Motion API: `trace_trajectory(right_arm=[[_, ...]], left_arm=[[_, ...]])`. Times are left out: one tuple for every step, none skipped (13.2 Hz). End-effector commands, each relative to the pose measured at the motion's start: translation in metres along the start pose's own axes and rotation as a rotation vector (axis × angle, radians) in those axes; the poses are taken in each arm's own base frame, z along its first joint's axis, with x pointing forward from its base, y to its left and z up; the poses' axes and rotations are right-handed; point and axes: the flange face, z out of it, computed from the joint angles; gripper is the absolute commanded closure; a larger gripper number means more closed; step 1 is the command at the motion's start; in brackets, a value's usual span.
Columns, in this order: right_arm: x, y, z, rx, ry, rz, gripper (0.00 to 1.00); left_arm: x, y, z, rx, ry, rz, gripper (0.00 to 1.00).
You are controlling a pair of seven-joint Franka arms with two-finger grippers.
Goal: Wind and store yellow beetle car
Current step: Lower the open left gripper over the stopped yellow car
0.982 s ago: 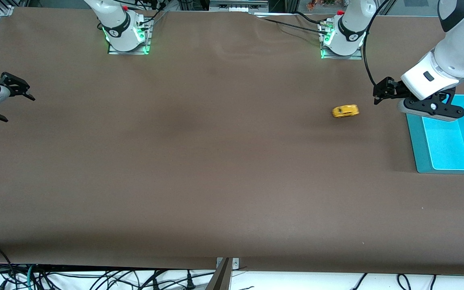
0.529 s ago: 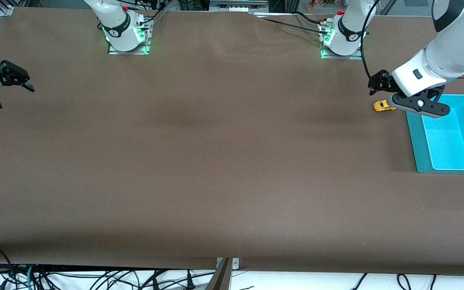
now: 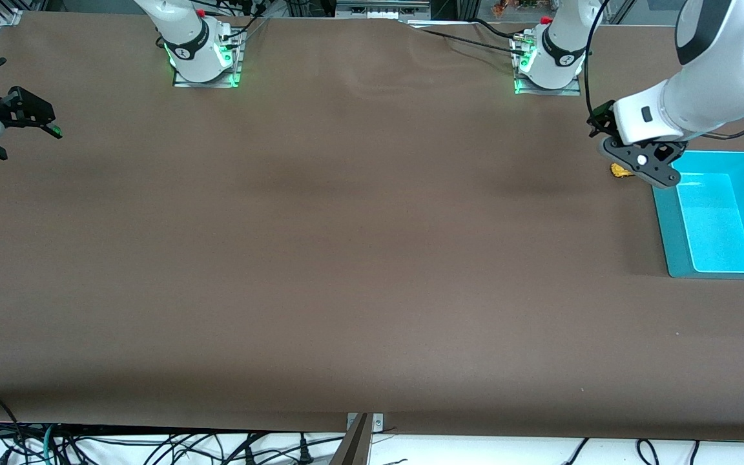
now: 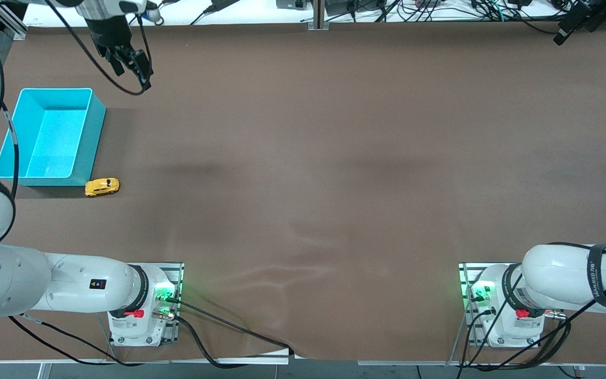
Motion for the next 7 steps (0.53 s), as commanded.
trace_trajectory(right_arm=[[-0.005,-0.010,-0.014,-0.007,0.003,0.066,0.00],[-0.005,-0.013,-0.014,-0.001,-0.007,0.097,0.00],[-0.006,-0.017,-0.017,0.003,-0.011,0.132,0.00],[-0.007,-0.018,-0.018,0.007,-0.016,0.155,0.00],[-0.007,-0.019,-0.019,0.008,-0.016,0.157,0.00],[-0.007,-0.021,-0.019,0.009,-0.019,0.154,0.00],[-0.007,-0.022,-0.019,0.011,-0.024,0.152,0.00]], left_arm=[[-0.034,-0.004,0.031,0.028,0.006,0.158,0.00],[-0.041,-0.021,0.042,0.020,0.011,0.199,0.00],[-0.044,-0.032,0.051,0.022,0.021,0.245,0.00],[-0.050,-0.048,0.067,0.057,-0.005,0.322,0.00],[-0.060,-0.060,0.088,0.064,-0.013,0.378,0.00],[-0.070,-0.072,0.108,0.046,-0.019,0.419,0.00],[-0.081,-0.084,0.126,0.028,-0.029,0.464,0.00]])
